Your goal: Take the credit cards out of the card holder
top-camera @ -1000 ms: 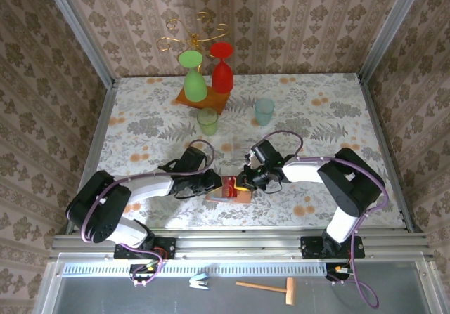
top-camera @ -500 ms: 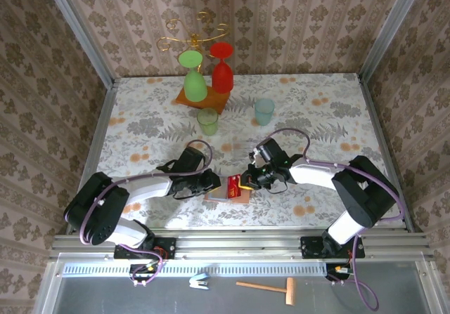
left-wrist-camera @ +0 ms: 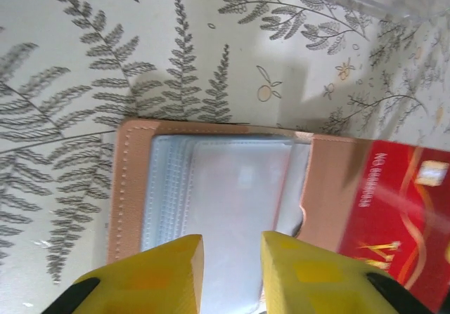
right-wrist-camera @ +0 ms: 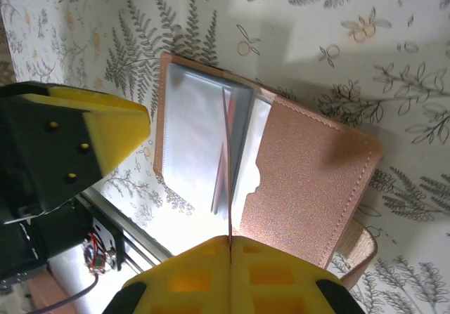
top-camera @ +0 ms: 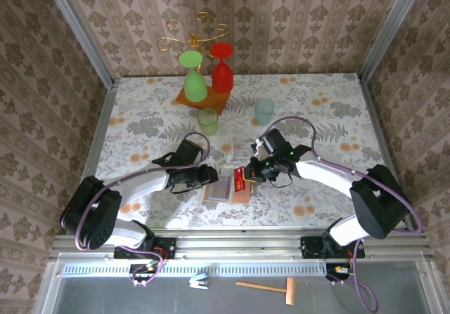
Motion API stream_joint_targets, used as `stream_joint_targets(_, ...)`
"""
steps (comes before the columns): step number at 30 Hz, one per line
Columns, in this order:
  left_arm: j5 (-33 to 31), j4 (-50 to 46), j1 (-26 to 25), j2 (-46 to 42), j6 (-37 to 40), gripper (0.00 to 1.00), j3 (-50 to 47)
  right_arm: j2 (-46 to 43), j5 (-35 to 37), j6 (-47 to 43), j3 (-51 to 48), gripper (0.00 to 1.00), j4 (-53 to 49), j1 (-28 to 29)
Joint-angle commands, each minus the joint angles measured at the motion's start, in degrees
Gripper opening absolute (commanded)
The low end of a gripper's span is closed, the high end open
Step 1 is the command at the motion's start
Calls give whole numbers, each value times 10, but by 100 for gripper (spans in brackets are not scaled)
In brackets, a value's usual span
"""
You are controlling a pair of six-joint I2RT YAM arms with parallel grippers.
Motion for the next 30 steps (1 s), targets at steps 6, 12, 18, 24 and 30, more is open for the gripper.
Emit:
stream_joint_targets(6, -42, -74, 7, -7, 54, 46, 4, -35, 98, -132, 82, 0, -145, -14)
stream_joint_targets(12, -10, -33, 8, 7, 39, 48, -18, -44, 100, -152, 106, 0, -174, -48)
stream_joint_targets(18, 24, 21, 8, 21, 17, 46, -37, -68, 98, -160, 111, 0, -185, -72)
stream_joint_targets(24, 40, 52, 6, 21, 1, 41, -43, -64, 98, -189, 123, 0, -185, -82)
stream_joint_targets(30, 44, 57, 4, 15, -6, 40, -42, -32, 92, -325, 154, 0, -191, -82)
